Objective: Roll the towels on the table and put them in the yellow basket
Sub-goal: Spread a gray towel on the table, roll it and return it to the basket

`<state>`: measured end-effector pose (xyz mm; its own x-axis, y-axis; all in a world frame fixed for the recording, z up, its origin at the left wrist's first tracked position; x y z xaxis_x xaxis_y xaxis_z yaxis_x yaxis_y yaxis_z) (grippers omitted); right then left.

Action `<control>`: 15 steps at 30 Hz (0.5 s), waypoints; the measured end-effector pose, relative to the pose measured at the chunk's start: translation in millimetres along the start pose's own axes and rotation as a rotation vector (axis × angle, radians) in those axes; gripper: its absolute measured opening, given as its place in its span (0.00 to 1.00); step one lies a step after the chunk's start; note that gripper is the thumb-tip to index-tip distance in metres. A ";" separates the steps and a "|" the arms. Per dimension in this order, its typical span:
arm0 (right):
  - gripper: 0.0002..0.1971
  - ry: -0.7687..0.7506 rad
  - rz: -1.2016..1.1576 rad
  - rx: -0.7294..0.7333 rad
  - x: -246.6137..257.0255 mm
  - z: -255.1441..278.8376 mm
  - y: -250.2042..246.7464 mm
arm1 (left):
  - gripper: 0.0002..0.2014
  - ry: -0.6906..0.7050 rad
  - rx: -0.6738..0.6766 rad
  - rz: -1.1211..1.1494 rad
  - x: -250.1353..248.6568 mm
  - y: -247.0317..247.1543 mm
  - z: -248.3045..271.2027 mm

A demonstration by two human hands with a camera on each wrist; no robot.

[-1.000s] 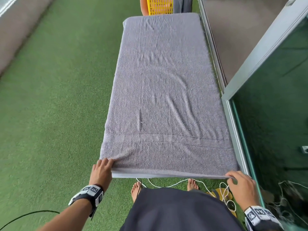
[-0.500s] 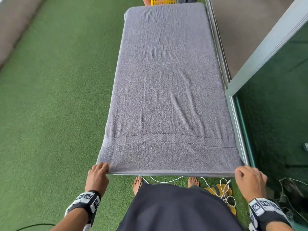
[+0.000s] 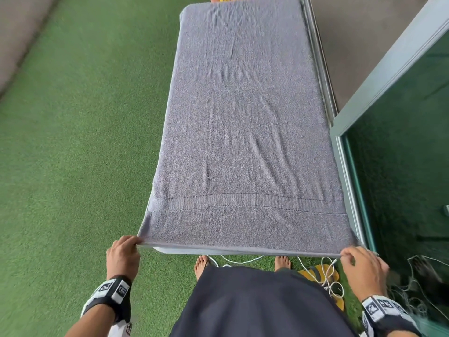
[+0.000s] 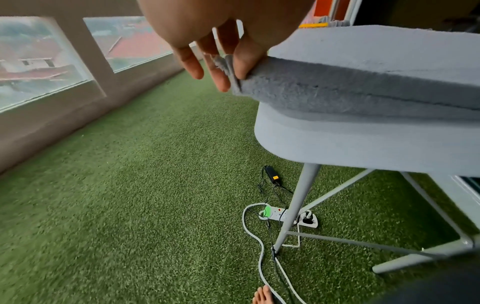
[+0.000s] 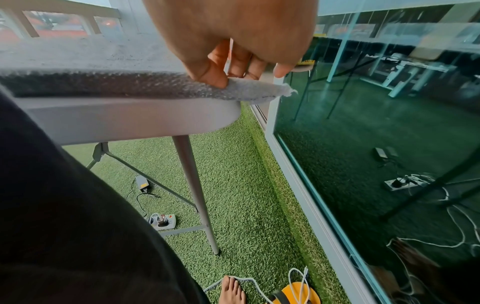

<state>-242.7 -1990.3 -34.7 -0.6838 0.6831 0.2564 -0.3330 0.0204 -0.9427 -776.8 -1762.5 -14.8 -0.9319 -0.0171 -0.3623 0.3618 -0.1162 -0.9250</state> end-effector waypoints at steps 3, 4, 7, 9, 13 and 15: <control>0.13 0.002 -0.006 0.004 0.9 -1.4 -2.6 | 0.12 0.021 0.060 -0.019 7.2 -3.3 -1.8; 0.13 -0.003 -0.010 0.003 1.8 -1.8 -3.7 | 0.10 0.003 0.080 0.015 11.7 -3.2 -4.2; 0.13 -0.015 -0.018 -0.021 3.9 -4.4 -5.0 | 0.06 -0.155 0.150 0.094 17.8 -1.9 -12.0; 0.13 -0.004 -0.030 -0.035 4.8 -9.3 -4.1 | 0.07 -0.258 0.191 0.089 18.3 -1.0 -17.7; 0.08 0.047 -0.061 -0.011 12.4 -19.7 0.5 | 0.11 -0.276 0.374 -0.055 16.8 8.8 -29.9; 0.06 0.063 -0.051 -0.025 15.1 -21.6 0.9 | 0.12 -0.386 0.413 -0.057 9.2 13.2 -33.1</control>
<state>-239.4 -1964.2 -36.3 -0.6242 0.7252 0.2906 -0.3493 0.0736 -0.9341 -779.8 -1731.4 -34.2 -0.9196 -0.3526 -0.1734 0.3430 -0.5050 -0.7921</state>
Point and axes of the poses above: each hand's wrist, its own z-axis away from the middle knuckle, its own y-axis out of the palm, x = y × z, the point moved 1 cm from there along -z, towards the middle knuckle, and after that the axes turned 3 degrees about x, right-handed, at the moved point
